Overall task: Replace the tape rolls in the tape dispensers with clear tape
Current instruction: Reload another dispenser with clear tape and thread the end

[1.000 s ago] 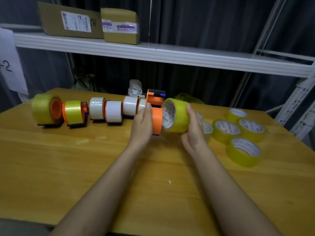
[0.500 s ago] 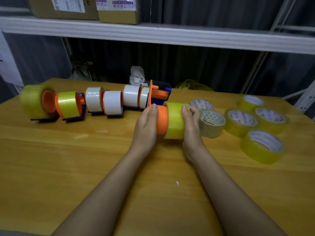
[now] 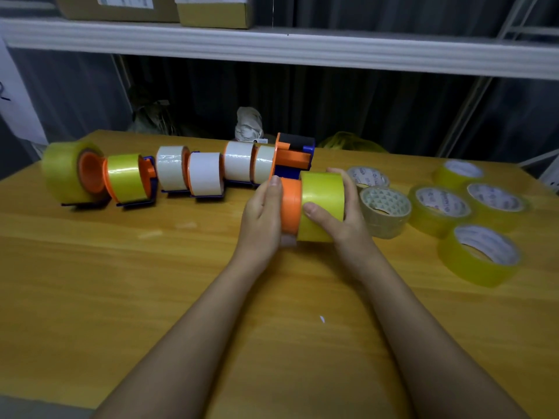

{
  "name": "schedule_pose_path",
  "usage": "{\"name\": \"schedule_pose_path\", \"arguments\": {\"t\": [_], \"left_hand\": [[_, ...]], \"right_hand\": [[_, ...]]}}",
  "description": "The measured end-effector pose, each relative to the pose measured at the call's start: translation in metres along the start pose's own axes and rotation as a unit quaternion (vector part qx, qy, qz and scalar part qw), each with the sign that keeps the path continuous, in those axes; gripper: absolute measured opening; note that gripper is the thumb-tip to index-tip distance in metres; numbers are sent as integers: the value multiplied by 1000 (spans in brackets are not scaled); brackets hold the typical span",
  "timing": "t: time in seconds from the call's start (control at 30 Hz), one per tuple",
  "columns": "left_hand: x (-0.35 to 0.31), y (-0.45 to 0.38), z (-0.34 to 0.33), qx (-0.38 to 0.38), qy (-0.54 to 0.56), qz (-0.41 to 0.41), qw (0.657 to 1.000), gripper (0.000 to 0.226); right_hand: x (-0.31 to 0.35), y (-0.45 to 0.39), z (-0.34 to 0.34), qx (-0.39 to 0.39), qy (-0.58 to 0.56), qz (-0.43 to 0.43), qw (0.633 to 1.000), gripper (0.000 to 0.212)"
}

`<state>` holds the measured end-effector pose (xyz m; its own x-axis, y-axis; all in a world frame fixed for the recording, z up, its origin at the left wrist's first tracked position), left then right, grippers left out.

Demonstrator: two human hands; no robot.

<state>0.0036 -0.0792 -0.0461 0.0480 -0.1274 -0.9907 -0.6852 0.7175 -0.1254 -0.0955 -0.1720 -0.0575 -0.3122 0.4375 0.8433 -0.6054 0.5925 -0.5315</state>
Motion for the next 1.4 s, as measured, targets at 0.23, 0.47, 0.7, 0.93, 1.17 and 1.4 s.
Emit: {"name": "schedule_pose_path", "arguments": {"t": [0.23,0.47,0.7,0.93,1.17,1.4], "left_hand": [[10,-7,7,-39,59,59,996,35],[2,-15,27,-109,95,51,988,34],[-6,-5,12,-58,18,-18,998,33],[-11,5,3,-10,-4,-27,1000,31],[-6,0,2,-6,-52,-55,997,36],[-1,-4,3,-9,-93,-74,993,30]], "right_hand": [[1,6,-1,-28,113,59,991,84],[-7,12,-13,26,103,19,994,82],[-14,11,2,-110,-66,-46,991,34],[-31,8,-4,-77,-103,-109,986,81],[-49,13,-8,-67,-115,-193,972,105],[-57,18,-7,-78,-94,-226,966,117]]}}
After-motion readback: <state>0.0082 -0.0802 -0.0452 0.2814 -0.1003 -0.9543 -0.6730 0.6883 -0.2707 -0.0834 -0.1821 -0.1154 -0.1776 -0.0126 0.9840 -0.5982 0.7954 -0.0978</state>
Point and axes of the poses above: each hand's wrist, its own y-axis away from the middle knuckle, its own z-axis out of the back of the hand, x = y × z, the point moved 7 cm from there along -y, towards the middle knuckle, and after that the axes turned 9 degrees about z, right-handed, at the moved point
